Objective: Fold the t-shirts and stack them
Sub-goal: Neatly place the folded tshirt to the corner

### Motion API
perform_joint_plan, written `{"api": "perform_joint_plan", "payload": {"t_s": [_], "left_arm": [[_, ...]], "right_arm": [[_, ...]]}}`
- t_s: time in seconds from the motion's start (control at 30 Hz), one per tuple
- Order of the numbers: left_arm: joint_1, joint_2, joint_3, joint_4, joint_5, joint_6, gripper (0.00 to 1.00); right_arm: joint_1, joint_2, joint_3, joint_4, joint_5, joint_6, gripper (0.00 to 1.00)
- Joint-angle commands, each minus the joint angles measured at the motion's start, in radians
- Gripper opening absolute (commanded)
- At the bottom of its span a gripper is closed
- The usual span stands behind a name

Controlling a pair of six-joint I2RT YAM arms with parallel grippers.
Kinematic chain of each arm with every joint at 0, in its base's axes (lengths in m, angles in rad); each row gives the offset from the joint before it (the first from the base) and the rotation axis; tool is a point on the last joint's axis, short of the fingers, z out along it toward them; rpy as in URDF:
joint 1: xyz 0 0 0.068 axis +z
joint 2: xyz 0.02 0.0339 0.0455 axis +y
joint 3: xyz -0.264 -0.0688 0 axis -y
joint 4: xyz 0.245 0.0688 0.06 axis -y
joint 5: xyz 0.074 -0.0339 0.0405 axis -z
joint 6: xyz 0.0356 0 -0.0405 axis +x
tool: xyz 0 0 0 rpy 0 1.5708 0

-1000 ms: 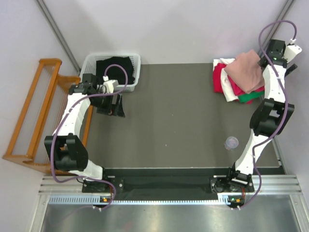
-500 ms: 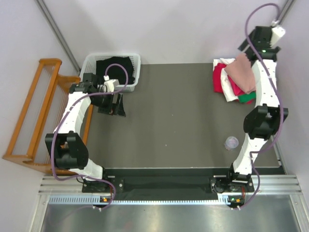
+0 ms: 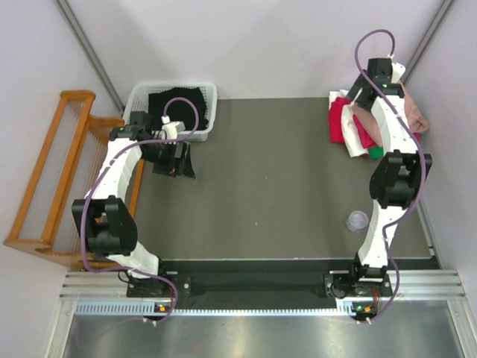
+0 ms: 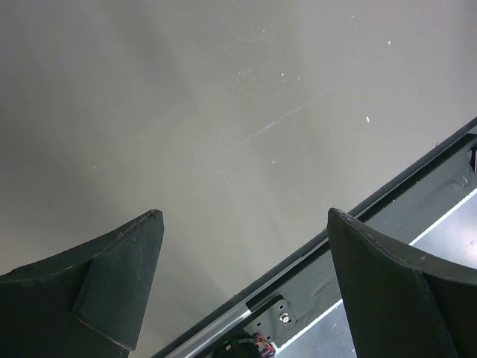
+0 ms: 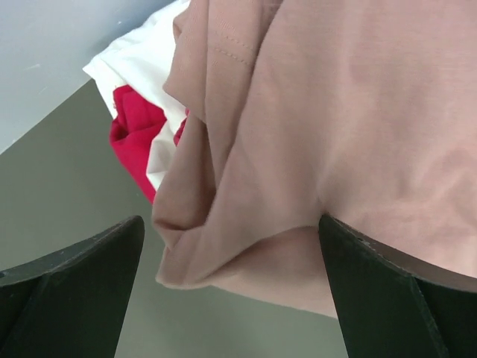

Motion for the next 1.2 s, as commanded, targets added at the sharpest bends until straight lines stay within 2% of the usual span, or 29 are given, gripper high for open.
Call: {"api": "perform_joint_plan", "payload": {"t_s": [0.0,0.17,0.37,0.47,0.6,0.7,0.83,0.93,0.97,1.17], "left_arm": [[0.005,0.018,0.015,0.011,0.042,0.003,0.95],[0.007,0.001,0.031,0.003,0.066,-0.007,0.95],[0.007,-0.020,0.031,-0.008,0.059,0.001,0.95],[0.007,-0.023,0.034,-0.015,0.054,0.003,0.95],[0.005,-0.020,0.038,-0.017,0.071,0.000,0.95],[0.005,-0.019,0.037,-0.017,0.085,-0.005,0.95],[0.005,-0.023,0.028,-0.019,0.075,-0.001,0.95],[0.005,-0.032,0.018,-0.022,0.071,0.003,0.95],[0.007,-0.040,0.014,-0.020,0.072,0.004,0.95],[0.007,-0.069,-0.026,-0.014,0.049,0.010,0.95]], "right_arm": [[-0.007,-0.126,0.011,0.052,-0.069,-0.051,1.00],[-0.025,-0.116,-0.013,0.038,-0.198,-0.025,1.00],[-0.051,-0.087,-0.326,0.153,-0.382,0.059,1.00],[-0.050,-0.086,-0.405,0.187,-0.435,0.075,1.00],[-0.043,-0.071,-0.408,0.195,-0.473,0.061,1.00],[-0.042,-0.019,-0.331,0.155,-0.513,0.033,1.00],[-0.042,-0.017,-0.235,0.107,-0.481,0.003,1.00],[-0.045,-0.031,-0.108,0.074,-0.420,-0.028,1.00],[-0.048,-0.014,-0.019,0.040,-0.412,-0.031,1.00],[-0.103,0.095,0.213,0.011,-0.444,-0.022,1.00]]}}
